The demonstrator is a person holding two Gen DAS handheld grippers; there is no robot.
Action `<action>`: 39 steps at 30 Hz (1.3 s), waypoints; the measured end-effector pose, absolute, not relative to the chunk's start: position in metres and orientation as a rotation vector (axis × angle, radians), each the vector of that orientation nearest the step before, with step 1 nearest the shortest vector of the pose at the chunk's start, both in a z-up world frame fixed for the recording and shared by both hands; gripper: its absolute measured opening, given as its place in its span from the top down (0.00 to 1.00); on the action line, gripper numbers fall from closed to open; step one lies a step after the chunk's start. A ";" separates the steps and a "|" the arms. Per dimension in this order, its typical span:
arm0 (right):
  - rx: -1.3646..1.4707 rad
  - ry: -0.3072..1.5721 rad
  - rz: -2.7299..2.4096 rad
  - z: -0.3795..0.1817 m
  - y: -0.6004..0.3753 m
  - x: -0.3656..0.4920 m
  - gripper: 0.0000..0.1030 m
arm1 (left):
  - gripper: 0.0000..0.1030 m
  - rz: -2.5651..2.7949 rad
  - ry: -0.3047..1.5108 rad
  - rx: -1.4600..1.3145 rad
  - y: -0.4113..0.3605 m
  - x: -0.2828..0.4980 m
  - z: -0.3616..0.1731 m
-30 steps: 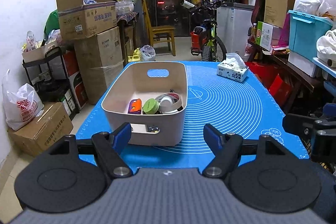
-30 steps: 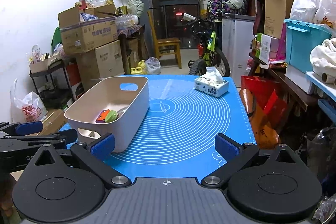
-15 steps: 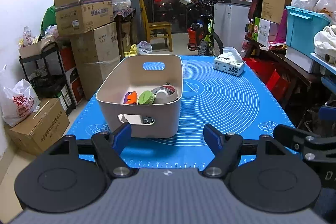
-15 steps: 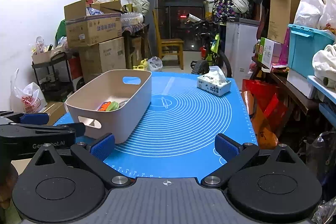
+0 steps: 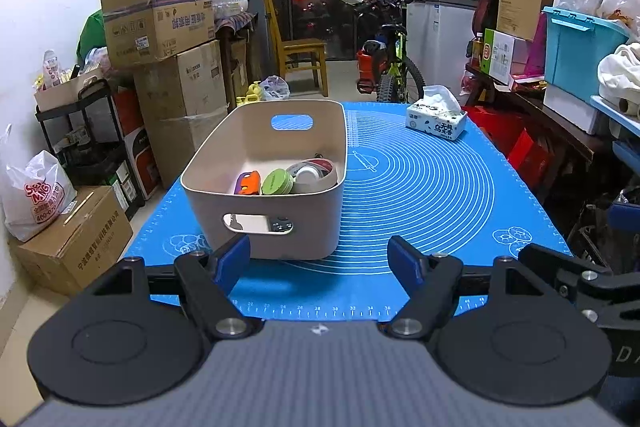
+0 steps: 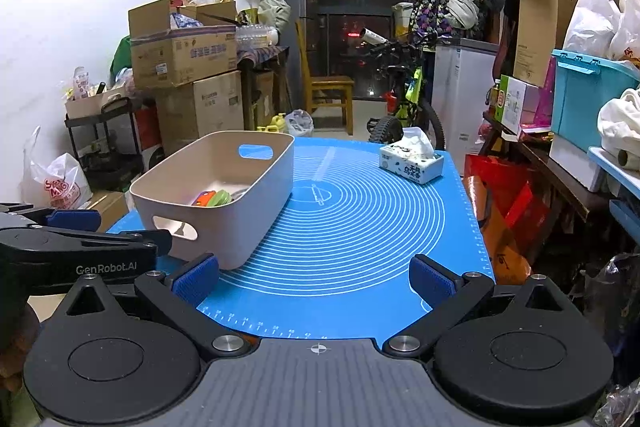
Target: Organize rigid objects
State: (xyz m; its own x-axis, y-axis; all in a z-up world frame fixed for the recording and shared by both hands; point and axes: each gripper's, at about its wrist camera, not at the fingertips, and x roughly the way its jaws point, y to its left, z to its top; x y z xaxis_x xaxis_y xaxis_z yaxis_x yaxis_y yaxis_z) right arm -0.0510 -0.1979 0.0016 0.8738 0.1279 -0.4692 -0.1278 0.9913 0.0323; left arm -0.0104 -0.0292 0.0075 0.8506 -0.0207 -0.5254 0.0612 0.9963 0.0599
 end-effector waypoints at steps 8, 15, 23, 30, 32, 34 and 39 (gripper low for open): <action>0.002 0.490 0.130 0.001 -0.198 -0.052 0.03 | 0.26 -0.045 0.556 0.081 -0.031 -0.010 0.005; 0.005 0.494 0.127 0.002 -0.200 -0.050 0.03 | 0.26 -0.048 0.560 0.082 -0.032 -0.009 0.004; 0.009 0.500 0.122 0.000 -0.202 -0.049 0.03 | 0.26 -0.049 0.561 0.083 -0.034 -0.008 0.003; 0.010 0.501 0.120 -0.001 -0.202 -0.049 0.03 | 0.26 -0.049 0.561 0.083 -0.034 -0.008 0.003; 0.011 0.501 0.119 -0.001 -0.202 -0.049 0.03 | 0.26 -0.050 0.558 0.084 -0.035 -0.009 0.003; 0.011 0.501 0.119 -0.001 -0.203 -0.049 0.03 | 0.26 -0.051 0.558 0.087 -0.037 -0.009 0.002; 0.010 0.501 0.120 -0.001 -0.203 -0.049 0.03 | 0.26 -0.051 0.558 0.086 -0.038 -0.009 0.003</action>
